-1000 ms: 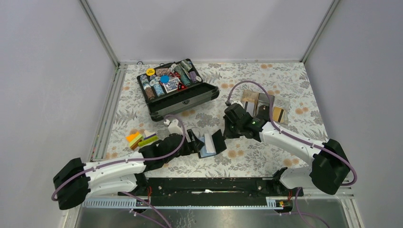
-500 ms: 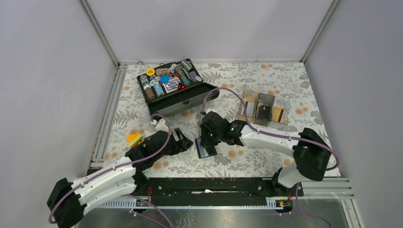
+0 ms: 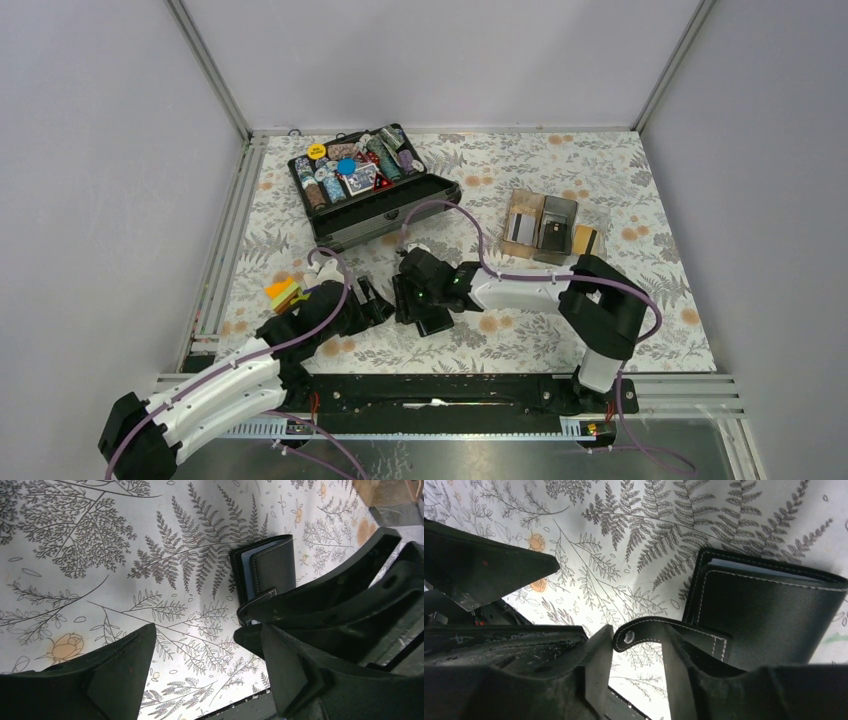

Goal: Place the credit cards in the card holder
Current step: Close the card holder at the center of the board.

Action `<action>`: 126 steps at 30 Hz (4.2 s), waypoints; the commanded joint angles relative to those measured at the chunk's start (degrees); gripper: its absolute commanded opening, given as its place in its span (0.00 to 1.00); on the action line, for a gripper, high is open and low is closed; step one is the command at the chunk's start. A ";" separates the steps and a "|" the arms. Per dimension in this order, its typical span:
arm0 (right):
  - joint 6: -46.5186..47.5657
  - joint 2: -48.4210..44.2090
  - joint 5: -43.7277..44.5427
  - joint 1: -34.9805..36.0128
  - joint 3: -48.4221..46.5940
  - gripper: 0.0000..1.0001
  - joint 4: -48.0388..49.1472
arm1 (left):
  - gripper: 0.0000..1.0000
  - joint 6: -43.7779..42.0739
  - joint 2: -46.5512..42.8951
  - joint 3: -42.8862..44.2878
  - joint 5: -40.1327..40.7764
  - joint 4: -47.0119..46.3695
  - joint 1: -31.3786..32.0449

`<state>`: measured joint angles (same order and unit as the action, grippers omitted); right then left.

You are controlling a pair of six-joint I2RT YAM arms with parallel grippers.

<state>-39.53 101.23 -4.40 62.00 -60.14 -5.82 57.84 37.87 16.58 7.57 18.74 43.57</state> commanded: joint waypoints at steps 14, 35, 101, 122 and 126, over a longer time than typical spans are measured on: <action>6.98 -23.23 8.53 -4.99 3.68 0.74 -15.15 | 0.88 -3.44 4.40 2.41 -3.02 -6.31 -0.64; 7.27 -14.10 -16.80 -20.84 20.83 0.55 10.38 | 0.90 -1.73 18.37 3.09 -7.31 -20.53 1.34; -13.33 2.00 -17.34 -18.89 25.54 0.50 39.41 | 0.25 -8.84 41.46 8.66 -0.37 -16.33 2.83; -5.98 -19.08 -7.55 -18.56 20.82 0.00 14.63 | 0.89 -12.84 23.97 14.52 4.72 -7.70 10.06; -5.22 -24.85 -1.97 -17.93 19.63 0.00 6.99 | 0.94 -13.27 19.80 17.39 7.54 -5.53 14.64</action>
<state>-47.55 82.19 -14.09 43.09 -37.26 11.51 45.95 61.47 29.36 10.79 10.61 54.94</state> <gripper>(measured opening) 0.065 0.926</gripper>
